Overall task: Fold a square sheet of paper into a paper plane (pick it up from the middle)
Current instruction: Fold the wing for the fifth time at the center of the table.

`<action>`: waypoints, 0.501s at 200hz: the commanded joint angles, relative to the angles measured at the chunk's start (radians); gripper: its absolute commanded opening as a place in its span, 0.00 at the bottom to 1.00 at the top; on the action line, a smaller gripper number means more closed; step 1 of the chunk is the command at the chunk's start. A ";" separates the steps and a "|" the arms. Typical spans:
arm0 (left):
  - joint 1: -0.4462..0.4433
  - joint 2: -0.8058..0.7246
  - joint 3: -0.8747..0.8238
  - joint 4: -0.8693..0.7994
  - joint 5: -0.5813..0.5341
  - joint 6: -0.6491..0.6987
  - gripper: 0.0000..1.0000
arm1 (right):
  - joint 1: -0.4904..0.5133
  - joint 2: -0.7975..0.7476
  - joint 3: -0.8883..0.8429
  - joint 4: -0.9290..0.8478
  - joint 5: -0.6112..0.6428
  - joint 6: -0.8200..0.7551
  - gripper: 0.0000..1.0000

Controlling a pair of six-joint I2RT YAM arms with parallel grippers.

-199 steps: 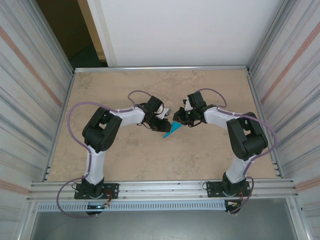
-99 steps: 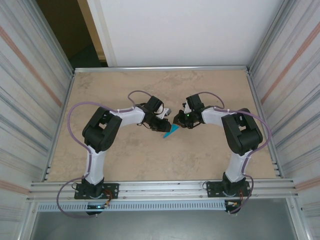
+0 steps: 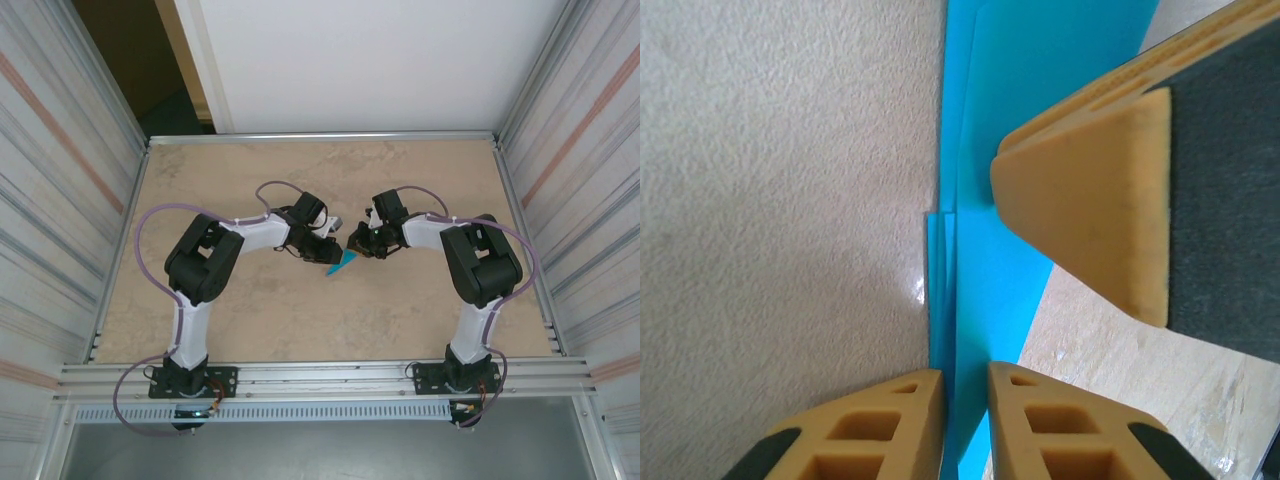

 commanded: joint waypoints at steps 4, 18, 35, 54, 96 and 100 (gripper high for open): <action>-0.015 0.104 -0.040 -0.082 -0.126 -0.004 0.21 | -0.006 0.025 0.000 -0.014 -0.006 0.008 0.12; -0.015 0.103 -0.039 -0.081 -0.124 -0.003 0.21 | -0.005 0.030 0.000 -0.013 -0.005 0.007 0.12; -0.015 0.104 -0.039 -0.083 -0.125 -0.002 0.21 | -0.007 0.037 0.001 -0.016 -0.002 0.006 0.12; -0.015 0.101 -0.038 -0.084 -0.125 -0.002 0.21 | -0.007 0.047 0.001 -0.021 -0.001 0.004 0.13; -0.013 0.072 -0.020 -0.096 -0.125 0.001 0.21 | -0.008 0.058 0.003 -0.052 0.013 -0.009 0.12; -0.014 0.069 -0.017 -0.096 -0.123 0.001 0.21 | -0.008 0.060 0.004 -0.057 0.014 -0.011 0.12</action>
